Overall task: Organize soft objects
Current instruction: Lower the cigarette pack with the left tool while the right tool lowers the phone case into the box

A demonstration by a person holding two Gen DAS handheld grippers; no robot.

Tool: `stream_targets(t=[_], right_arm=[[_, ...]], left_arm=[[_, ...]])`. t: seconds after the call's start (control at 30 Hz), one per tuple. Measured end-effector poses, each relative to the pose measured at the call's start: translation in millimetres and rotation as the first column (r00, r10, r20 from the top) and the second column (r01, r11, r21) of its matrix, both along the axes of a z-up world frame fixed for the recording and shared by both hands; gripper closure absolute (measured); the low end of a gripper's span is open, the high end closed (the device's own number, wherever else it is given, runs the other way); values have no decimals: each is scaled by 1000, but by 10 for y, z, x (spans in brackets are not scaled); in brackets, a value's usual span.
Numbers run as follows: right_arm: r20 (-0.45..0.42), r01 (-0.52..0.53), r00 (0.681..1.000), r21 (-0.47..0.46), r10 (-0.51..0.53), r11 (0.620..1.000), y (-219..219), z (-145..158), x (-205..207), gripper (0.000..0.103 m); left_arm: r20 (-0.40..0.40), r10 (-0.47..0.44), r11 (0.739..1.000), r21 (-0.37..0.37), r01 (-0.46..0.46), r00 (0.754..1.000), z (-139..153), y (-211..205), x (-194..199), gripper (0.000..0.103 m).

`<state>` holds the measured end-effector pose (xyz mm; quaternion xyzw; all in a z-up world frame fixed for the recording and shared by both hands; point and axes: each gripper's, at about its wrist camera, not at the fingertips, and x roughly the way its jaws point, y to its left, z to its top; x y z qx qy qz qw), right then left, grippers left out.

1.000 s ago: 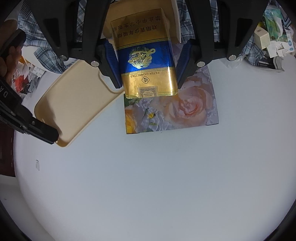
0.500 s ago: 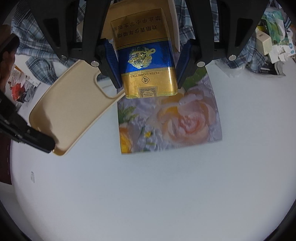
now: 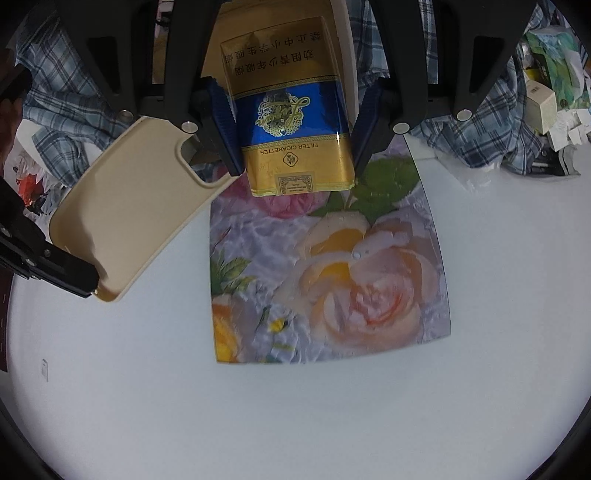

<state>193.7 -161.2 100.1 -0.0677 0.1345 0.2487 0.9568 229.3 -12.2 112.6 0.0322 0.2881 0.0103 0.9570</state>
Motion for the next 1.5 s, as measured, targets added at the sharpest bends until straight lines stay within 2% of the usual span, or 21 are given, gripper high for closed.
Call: stream_targets(t=[0.7,0.8,1.2,1.5], right_arm=[[-189,11,981,-121,-33,993,170,-631,454,97],[-218,14,975,-126,-42,992,154,-750,521,97],[-293,33,954,-123,-68,992,54,-1079,734,97],[-323,43,942,-142,-87,989,41,-1202,804,97]], left_arm=[[-165,42,999,4,-42,985,-672,145,363,44],[-199,39,999,-21,-44,979,-788,180,426,44],[-297,51,998,-20,-60,953,-1145,267,606,44],[-322,59,998,-5,-64,945,-1254,286,644,44]])
